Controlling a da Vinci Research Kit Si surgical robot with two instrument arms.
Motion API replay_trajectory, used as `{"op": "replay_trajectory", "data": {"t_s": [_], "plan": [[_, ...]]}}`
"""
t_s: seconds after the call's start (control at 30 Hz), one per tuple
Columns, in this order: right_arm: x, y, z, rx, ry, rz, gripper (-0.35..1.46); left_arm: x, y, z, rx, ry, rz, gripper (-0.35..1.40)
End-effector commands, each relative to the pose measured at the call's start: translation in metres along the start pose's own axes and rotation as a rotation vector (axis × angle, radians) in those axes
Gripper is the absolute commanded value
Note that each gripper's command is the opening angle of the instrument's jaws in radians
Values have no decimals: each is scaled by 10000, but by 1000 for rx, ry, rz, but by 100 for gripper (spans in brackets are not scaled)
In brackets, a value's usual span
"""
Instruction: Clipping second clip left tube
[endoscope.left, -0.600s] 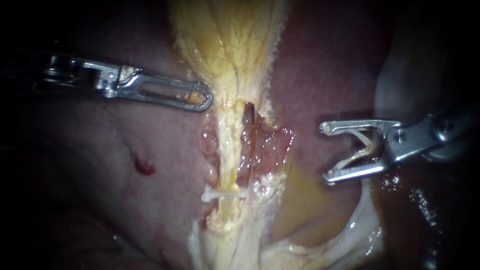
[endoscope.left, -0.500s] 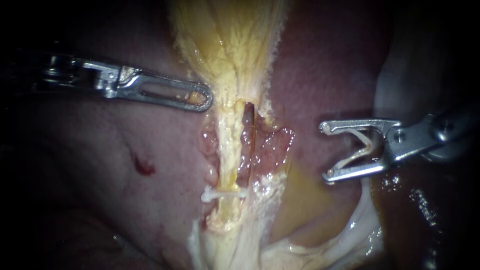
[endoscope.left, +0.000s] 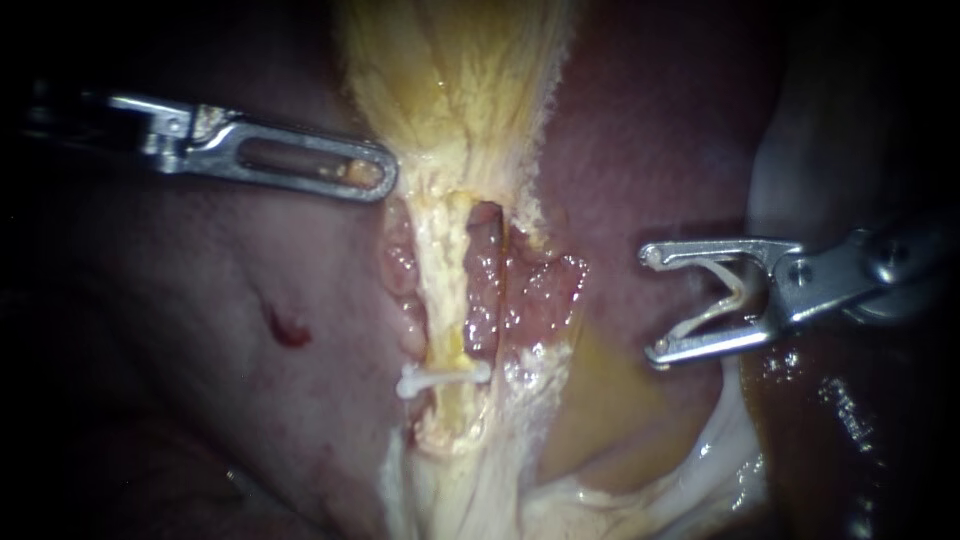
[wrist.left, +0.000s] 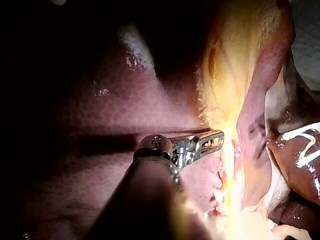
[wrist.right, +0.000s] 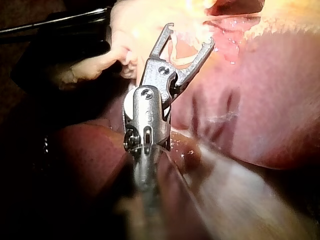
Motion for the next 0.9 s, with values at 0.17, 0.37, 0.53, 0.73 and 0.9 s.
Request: {"op": "replay_trajectory", "data": {"t_s": [0.17,0.37,0.53,0.73,0.9], "plan": [[1,0,1,1,0,-1,50,-6,-3,-18,1,-14,-11,-35],[1,0,1,3,11,5,50,-4,1,-27,-1,-14,-9,-35],[2,-1,7,7,13,10,50,-2,2,-28,-1,-15,-8,-35],[-5,-6,31,23,19,29,50,-1,1,-27,-2,-16,-8,-35],[-13,-10,62,42,25,51,50,-1,0,-28,-3,-16,-8,-35]]}}
